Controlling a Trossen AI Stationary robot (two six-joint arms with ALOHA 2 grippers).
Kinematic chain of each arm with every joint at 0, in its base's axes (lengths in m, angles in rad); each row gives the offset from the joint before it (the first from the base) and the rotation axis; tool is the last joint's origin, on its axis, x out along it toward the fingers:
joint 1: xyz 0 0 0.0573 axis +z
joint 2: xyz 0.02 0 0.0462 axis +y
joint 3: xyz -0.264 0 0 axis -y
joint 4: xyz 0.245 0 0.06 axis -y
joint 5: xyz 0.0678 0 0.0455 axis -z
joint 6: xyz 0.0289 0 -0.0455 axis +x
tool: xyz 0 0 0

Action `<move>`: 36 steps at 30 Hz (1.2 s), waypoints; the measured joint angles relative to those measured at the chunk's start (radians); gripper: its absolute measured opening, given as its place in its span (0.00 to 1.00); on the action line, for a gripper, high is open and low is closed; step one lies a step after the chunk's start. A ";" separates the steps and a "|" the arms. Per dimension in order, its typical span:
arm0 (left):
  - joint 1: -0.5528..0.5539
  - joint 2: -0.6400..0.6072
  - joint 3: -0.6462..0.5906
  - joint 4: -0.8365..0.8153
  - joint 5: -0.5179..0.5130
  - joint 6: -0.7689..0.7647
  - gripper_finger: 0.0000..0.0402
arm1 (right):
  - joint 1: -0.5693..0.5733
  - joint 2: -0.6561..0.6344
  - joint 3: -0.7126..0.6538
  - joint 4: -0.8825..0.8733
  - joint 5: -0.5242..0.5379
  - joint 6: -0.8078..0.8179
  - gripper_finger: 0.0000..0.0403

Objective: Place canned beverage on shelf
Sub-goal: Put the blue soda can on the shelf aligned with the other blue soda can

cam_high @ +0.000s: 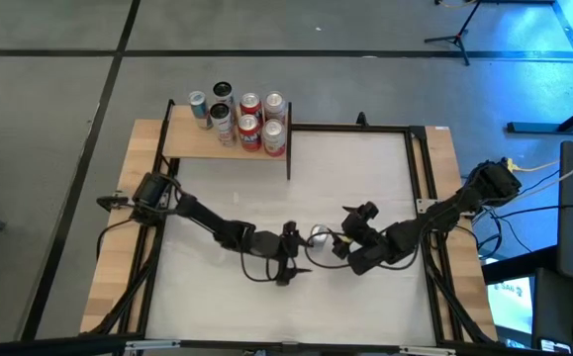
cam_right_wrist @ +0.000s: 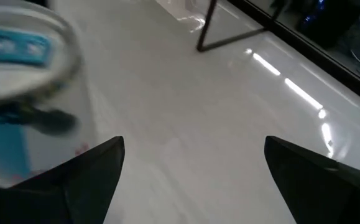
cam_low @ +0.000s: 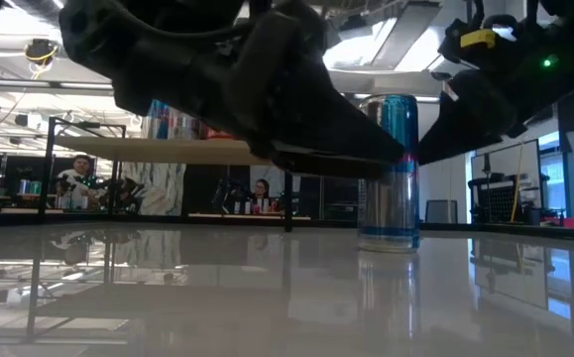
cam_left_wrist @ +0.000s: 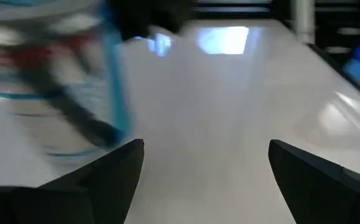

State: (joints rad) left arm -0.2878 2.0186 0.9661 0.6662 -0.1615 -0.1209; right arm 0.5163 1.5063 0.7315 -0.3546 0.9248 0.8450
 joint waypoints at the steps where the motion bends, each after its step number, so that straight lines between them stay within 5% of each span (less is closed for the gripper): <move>1: 0.003 0.000 0.000 0.002 -0.019 -0.004 0.83 | 0.000 0.000 0.000 0.018 -0.001 -0.015 0.95; 18: -0.005 -0.016 0.001 -0.090 -0.190 -0.063 0.83 | 0.000 0.000 0.000 0.078 -0.145 -0.034 0.95; 24: -0.003 -0.083 0.001 -0.253 -0.250 -0.090 0.83 | 0.002 0.002 0.005 0.096 -0.253 -0.048 0.95; 30: -0.021 -0.162 0.001 -0.349 -0.145 -0.088 0.83 | 0.002 0.002 0.029 0.095 -0.350 -0.069 0.95; 36: -0.026 -0.268 0.002 -0.369 -0.242 -0.028 0.83 | 0.025 -0.010 0.030 0.086 -0.440 -0.056 0.95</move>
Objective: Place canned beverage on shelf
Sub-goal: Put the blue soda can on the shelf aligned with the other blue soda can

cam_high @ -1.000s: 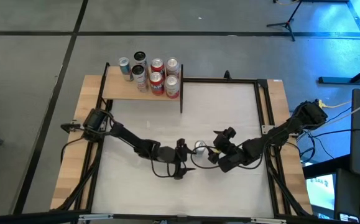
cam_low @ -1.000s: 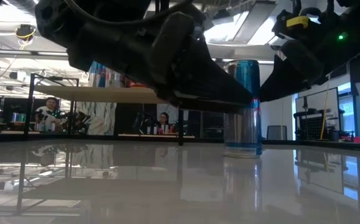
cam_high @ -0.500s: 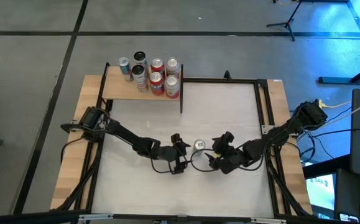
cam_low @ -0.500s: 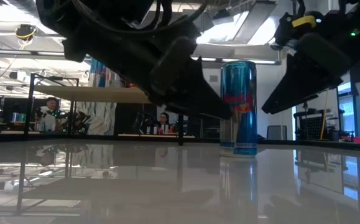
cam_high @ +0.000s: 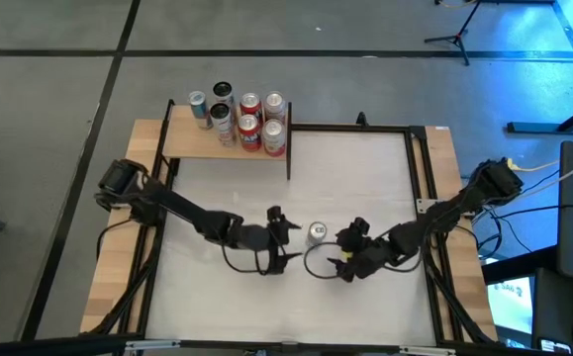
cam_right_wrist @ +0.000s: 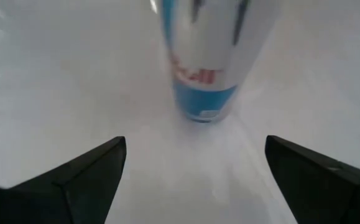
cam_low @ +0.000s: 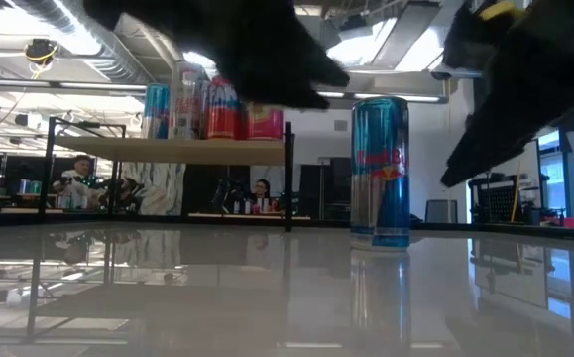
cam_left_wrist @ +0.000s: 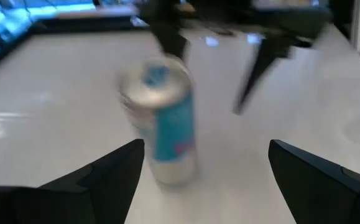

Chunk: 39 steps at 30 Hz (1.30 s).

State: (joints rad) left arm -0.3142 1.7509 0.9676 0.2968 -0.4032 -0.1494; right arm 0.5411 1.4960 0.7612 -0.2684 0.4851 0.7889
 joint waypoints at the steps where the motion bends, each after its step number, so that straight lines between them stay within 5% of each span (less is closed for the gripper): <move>1: 0.008 -0.012 0.000 0.007 -0.002 0.014 0.83 | 0.013 -0.008 0.000 0.002 0.002 0.011 0.95; 6: 0.079 -0.076 0.000 0.029 0.073 0.047 0.83 | 0.132 -0.066 0.000 -0.034 0.111 0.081 0.95; 12: 0.173 -0.013 0.089 0.016 0.259 0.021 0.84 | 0.297 -0.086 0.000 -0.035 0.297 0.128 0.95; 17: 0.190 0.056 0.253 -0.188 0.288 0.021 0.84 | 0.372 -0.086 0.000 -0.038 0.377 0.174 0.95; 25: 0.210 0.167 0.424 -0.369 0.315 0.021 0.84 | 0.423 -0.086 0.000 -0.039 0.432 0.176 0.95; 39: 0.209 0.225 0.427 -0.418 0.314 0.046 0.78 | 0.420 -0.085 -0.001 -0.040 0.449 0.176 0.95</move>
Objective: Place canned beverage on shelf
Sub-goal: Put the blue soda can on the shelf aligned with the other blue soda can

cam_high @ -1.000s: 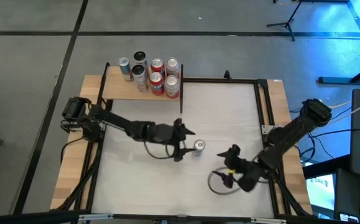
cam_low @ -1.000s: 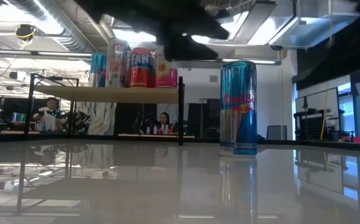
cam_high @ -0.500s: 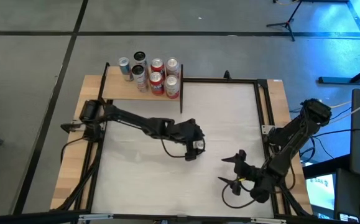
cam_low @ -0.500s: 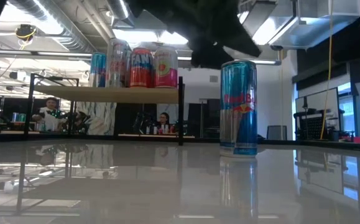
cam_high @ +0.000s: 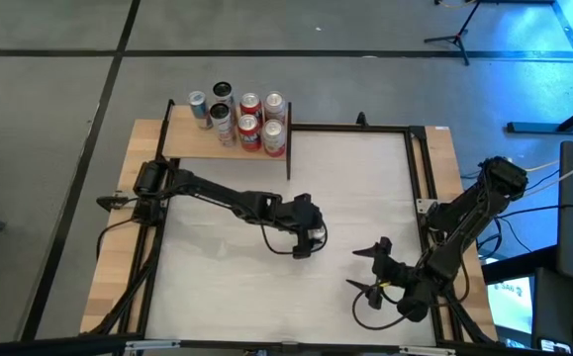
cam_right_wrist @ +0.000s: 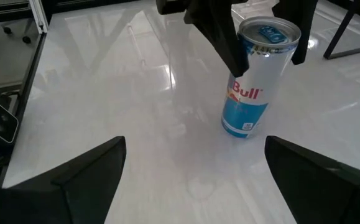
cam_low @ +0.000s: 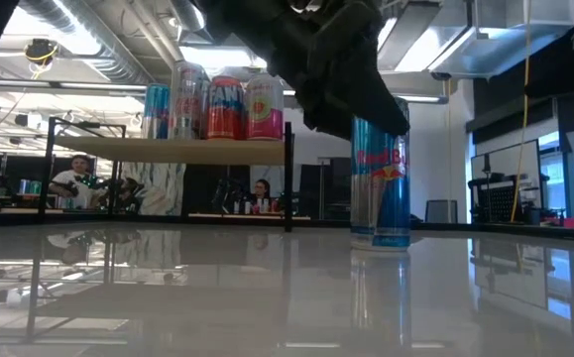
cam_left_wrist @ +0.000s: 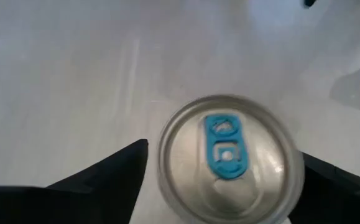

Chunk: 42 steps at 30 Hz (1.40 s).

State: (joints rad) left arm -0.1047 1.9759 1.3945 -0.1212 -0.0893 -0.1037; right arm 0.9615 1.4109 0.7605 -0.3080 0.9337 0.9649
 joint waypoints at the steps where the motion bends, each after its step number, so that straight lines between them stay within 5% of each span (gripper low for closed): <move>1: 0.000 0.000 0.000 0.007 0.003 0.005 0.76 | 0.000 0.000 0.000 0.000 0.000 0.000 0.95; 9: -0.012 -0.013 0.000 -0.005 0.006 0.062 0.51 | 0.000 0.000 0.000 0.000 0.001 0.000 0.95; 18: -0.066 -0.301 0.000 -0.262 -0.010 0.061 0.51 | 0.000 0.049 -0.001 0.007 -0.016 0.000 0.95; 31: -0.124 -0.875 0.001 -0.895 -0.317 -0.122 0.52 | -0.020 0.055 -0.001 0.015 0.008 -0.001 0.95; 42: 0.029 -1.024 0.001 -1.119 -0.474 -0.012 0.53 | -0.114 0.055 -0.001 0.013 -0.043 -0.030 0.95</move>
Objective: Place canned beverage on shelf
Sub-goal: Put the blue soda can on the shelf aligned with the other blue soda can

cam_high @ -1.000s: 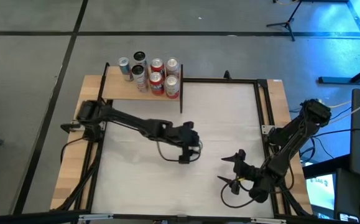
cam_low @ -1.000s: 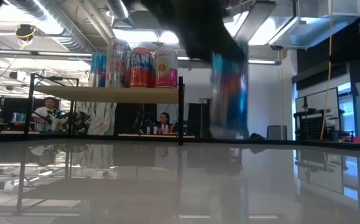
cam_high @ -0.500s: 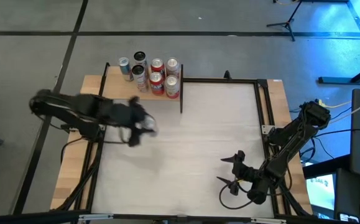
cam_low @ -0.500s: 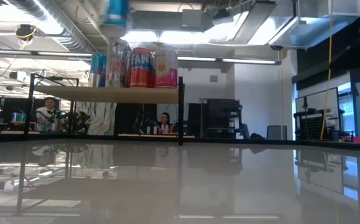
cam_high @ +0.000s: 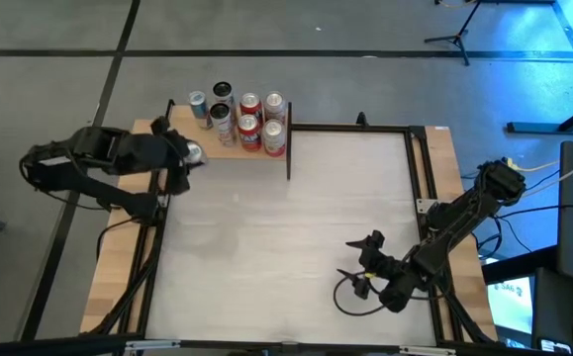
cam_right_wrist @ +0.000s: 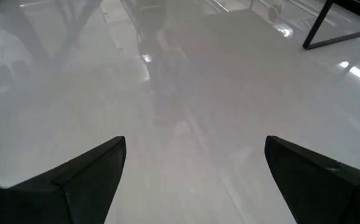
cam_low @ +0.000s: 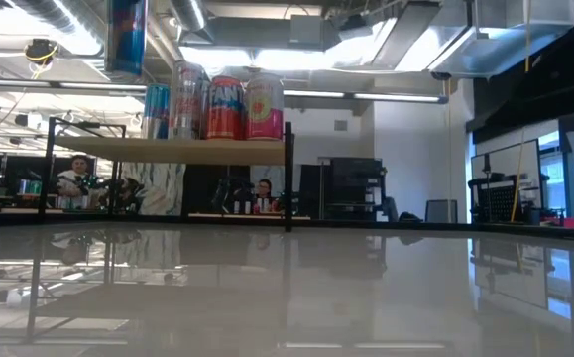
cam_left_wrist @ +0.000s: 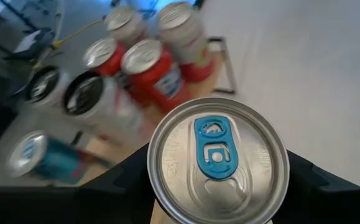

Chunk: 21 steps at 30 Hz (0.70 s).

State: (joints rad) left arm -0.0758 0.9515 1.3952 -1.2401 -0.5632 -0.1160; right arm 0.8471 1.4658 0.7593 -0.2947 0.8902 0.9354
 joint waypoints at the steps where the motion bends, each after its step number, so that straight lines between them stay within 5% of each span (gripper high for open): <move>1: 0.023 -0.004 0.000 -0.009 0.000 0.017 0.53 | -0.006 0.000 0.000 -0.001 -0.005 -0.001 0.95; 6: 0.147 -0.015 0.000 0.002 0.043 0.112 0.53 | -0.019 0.000 0.000 -0.020 -0.010 -0.002 0.95; 21: 0.585 0.000 -0.001 0.100 0.446 0.379 0.53 | -0.016 0.000 0.000 -0.048 -0.010 0.000 0.95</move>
State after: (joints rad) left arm 0.5087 0.9512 1.3941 -1.1406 -0.1170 0.2634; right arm 0.8307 1.4660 0.7593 -0.3428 0.8800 0.9356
